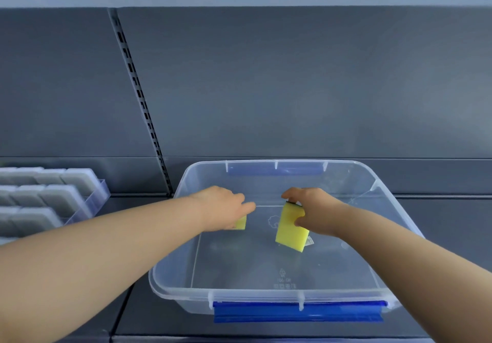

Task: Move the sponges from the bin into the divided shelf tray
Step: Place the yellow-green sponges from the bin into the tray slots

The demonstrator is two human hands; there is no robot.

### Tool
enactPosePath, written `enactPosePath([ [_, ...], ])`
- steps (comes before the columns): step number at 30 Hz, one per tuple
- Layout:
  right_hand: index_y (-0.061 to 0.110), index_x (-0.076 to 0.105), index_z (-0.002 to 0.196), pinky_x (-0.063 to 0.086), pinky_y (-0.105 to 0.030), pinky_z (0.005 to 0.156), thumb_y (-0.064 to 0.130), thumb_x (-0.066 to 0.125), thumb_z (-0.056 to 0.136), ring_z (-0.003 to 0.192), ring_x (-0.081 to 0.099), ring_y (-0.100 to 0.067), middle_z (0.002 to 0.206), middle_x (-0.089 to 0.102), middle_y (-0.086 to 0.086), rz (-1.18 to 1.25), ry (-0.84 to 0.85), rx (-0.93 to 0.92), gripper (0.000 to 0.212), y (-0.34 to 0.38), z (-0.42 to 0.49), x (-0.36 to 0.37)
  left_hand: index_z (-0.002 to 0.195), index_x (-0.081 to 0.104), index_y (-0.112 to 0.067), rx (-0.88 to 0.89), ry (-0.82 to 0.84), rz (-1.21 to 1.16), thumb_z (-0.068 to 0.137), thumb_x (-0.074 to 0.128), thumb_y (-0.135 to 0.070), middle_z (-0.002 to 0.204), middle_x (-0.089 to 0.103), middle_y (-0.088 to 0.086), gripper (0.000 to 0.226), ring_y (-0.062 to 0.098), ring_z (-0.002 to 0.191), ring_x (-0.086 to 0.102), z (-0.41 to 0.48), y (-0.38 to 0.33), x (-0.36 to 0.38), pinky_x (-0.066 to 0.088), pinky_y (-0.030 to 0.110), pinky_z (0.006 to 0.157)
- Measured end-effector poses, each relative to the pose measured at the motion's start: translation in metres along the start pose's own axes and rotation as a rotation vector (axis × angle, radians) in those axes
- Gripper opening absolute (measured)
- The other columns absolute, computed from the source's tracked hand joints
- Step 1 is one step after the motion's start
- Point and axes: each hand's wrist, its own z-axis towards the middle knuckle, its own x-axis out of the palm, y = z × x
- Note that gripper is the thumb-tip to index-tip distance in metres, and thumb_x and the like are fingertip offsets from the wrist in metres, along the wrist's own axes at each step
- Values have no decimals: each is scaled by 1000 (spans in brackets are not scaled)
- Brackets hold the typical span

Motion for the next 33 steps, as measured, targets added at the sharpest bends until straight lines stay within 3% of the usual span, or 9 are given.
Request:
enactPosePath([
  [5, 25, 43, 132, 45, -30, 82, 10, 56, 81, 105, 49, -21, 119, 45, -2, 11, -81, 23, 54, -6, -13, -3, 123, 40, -20, -135, -170, -185, 91, 49, -45, 110, 54, 0, 41, 23, 99, 54, -2, -14, -26, 34, 30, 63],
  [10, 20, 45, 132, 40, -25, 86, 24, 65, 83, 109, 48, -20, 121, 46, -1, 172, -244, 55, 53, -24, -44, -17, 127, 43, -27, -290, -414, -244, 92, 44, -49, 113, 57, -7, 42, 19, 107, 52, -13, -26, -62, 38, 29, 73],
  [12, 22, 47, 130, 38, -23, 82, 25, 64, 84, 103, 49, -18, 120, 48, -1, 220, -326, 49, 49, -31, -59, -21, 124, 51, -24, -290, -588, -339, 85, 62, -42, 104, 61, -3, 44, 23, 97, 60, -22, -35, -75, 46, 33, 70],
  [15, 30, 48, 126, 35, -13, 64, 25, 61, 87, 82, 48, -9, 103, 51, 5, 314, -433, 12, 41, -39, -78, -22, 111, 62, -17, -323, -794, -396, 66, 82, -28, 87, 65, 1, 50, 24, 72, 64, -31, -54, -81, 50, 33, 48],
  [17, 34, 50, 121, 38, -9, 58, 23, 61, 86, 77, 49, -4, 95, 54, 8, 400, -467, -16, 38, -42, -87, -20, 113, 59, -18, -404, -842, -432, 71, 77, -26, 90, 63, 0, 46, 19, 76, 58, -36, -71, -84, 47, 31, 45],
  [21, 34, 51, 117, 39, -6, 64, 21, 66, 82, 86, 53, -8, 95, 58, 9, 511, -540, -57, 40, -40, -107, -11, 116, 58, -20, -571, -901, -511, 79, 61, -32, 99, 60, -2, 39, 15, 81, 48, -57, -105, -88, 47, 30, 48],
  [24, 41, 49, 111, 41, -3, 68, 21, 68, 81, 87, 56, -1, 93, 56, 24, 593, -611, -103, 41, -27, -128, -5, 115, 59, -22, -645, -910, -535, 81, 49, -38, 102, 60, -5, 39, 13, 85, 49, -92, -122, -92, 46, 27, 55],
  [28, 51, 44, 96, 38, 3, 66, 22, 69, 80, 87, 55, 7, 92, 54, 31, 685, -668, -158, 42, 2, -161, 6, 114, 59, -20, -747, -944, -550, 80, 57, -34, 106, 58, -7, 37, 11, 89, 51, -155, -136, -90, 43, 22, 65],
  [33, 47, 50, 103, 40, 2, 71, 21, 70, 78, 92, 58, 2, 97, 59, 23, 715, -649, -280, 42, 58, -200, 38, 109, 59, -21, -889, -933, -572, 77, 62, -32, 100, 61, -6, 35, 11, 90, 53, -246, -166, -69, 41, 24, 66],
])
